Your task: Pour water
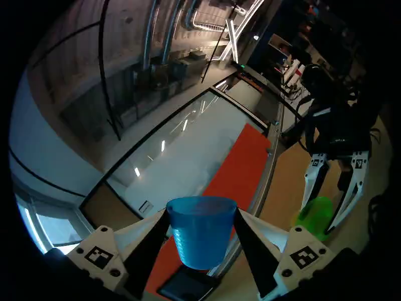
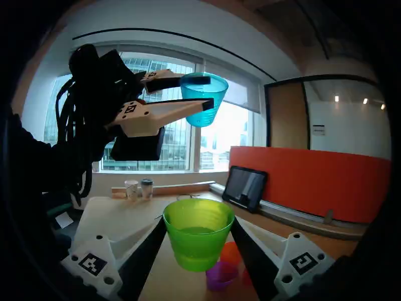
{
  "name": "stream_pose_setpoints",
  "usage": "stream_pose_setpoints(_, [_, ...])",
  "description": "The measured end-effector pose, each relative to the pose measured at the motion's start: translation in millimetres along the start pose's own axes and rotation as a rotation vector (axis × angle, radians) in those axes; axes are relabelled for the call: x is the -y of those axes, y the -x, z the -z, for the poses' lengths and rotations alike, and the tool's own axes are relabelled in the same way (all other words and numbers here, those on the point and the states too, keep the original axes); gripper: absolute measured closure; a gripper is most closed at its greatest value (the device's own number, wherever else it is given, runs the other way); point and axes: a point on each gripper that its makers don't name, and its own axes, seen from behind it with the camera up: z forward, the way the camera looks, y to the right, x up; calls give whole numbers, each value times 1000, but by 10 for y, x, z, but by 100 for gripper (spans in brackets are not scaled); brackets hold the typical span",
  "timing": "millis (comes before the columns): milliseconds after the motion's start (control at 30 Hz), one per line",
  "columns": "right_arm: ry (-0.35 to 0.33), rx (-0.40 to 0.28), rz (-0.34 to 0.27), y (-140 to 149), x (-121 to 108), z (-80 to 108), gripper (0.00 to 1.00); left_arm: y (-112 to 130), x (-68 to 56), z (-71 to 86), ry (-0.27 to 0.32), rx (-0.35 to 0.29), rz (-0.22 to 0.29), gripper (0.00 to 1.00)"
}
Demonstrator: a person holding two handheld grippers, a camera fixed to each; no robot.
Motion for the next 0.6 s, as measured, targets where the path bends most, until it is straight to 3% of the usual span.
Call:
stream_pose_setpoints(300, [2, -2, 2, -28, 1, -2, 9, 53, 66, -13, 6, 9, 185, 14])
stream_pose_setpoints(600, [7, -7, 1, -36, -6, 11, 9, 138, 58, -4, 35, 16, 423, 14])
